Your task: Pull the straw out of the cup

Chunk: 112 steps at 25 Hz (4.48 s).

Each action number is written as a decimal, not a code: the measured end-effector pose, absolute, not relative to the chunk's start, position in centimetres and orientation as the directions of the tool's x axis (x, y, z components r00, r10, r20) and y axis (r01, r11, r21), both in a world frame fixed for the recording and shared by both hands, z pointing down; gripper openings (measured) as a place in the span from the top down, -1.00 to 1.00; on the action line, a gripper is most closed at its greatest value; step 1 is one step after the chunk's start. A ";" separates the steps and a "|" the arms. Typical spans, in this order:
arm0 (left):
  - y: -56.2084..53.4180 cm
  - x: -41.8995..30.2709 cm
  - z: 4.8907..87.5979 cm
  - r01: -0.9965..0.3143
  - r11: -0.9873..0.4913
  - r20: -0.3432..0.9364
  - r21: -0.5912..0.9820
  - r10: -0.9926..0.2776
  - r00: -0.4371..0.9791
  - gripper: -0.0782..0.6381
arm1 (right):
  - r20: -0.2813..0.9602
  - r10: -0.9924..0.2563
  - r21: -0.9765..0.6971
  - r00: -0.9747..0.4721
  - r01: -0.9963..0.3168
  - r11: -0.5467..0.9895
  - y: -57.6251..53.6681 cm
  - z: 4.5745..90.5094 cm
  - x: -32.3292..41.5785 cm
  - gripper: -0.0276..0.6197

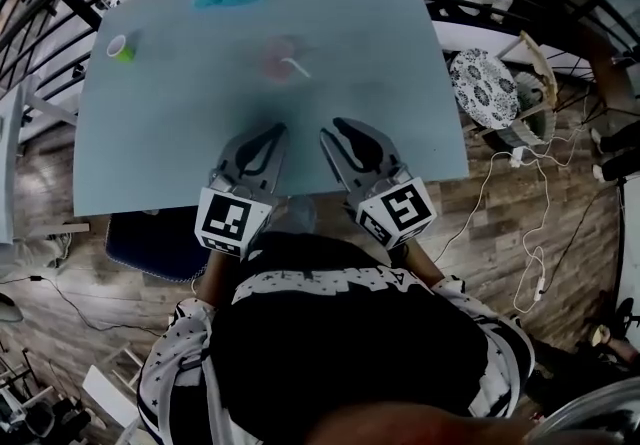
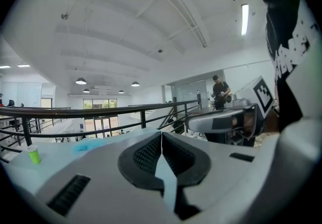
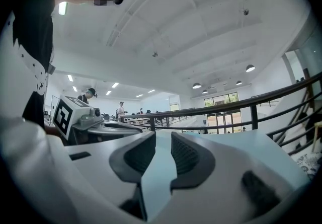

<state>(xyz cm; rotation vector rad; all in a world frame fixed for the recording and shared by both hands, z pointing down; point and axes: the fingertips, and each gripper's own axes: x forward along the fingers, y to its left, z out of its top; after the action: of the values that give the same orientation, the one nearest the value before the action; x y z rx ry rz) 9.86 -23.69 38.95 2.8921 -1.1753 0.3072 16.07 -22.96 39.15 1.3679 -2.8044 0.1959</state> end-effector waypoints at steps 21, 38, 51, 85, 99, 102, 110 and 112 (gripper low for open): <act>-30.4 8.1 41.9 -0.725 -0.688 0.229 -0.036 -0.712 0.664 0.74 | 0.131 -0.782 -0.109 -0.610 -0.793 0.600 -30.7 43.0 15.7 0.66; -35.1 5.7 45.5 -0.758 -0.653 0.302 -0.005 -0.723 0.621 0.74 | 0.209 -0.770 -0.128 -0.602 -0.798 0.589 -36.1 47.8 15.1 0.64; -37.6 5.3 46.9 -0.759 -0.651 0.325 0.007 -0.716 0.617 0.74 | 0.233 -0.752 -0.142 -0.617 -0.787 0.601 -38.7 50.4 14.1 0.63; -41.8 1.5 47.3 -0.834 -0.551 0.331 0.036 -0.780 0.530 0.74 | 0.266 -0.740 -0.093 -0.618 -0.780 0.618 -44.4 52.2 11.4 0.64; -43.2 0.1 48.2 -0.840 -0.539 0.328 0.066 -0.783 0.529 0.74 | 0.306 -0.736 -0.061 -0.605 -0.783 0.618 -46.0 53.2 10.1 0.74; -43.1 -0.2 47.9 -0.843 -0.533 0.316 0.075 -0.789 0.527 0.74 | 0.314 -0.744 -0.061 -0.590 -0.795 0.604 -45.9 53.0 10.1 0.77; -42.4 0.2 47.2 -0.833 -0.547 0.302 0.080 -0.783 0.544 0.74 | 0.324 -0.745 -0.019 -0.584 -0.791 0.612 -45.6 51.6 10.1 0.77; -42.4 0.2 46.9 -0.830 -0.552 0.298 0.077 -0.782 0.547 0.74 | 0.321 -0.748 -0.009 -0.581 -0.791 0.611 -45.6 51.1 10.0 0.77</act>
<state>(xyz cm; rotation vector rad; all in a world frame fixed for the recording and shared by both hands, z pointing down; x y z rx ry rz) 0.15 -42.41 46.91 2.5742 -1.3606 0.3399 9.98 -45.63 51.09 1.2516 -2.5539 0.2185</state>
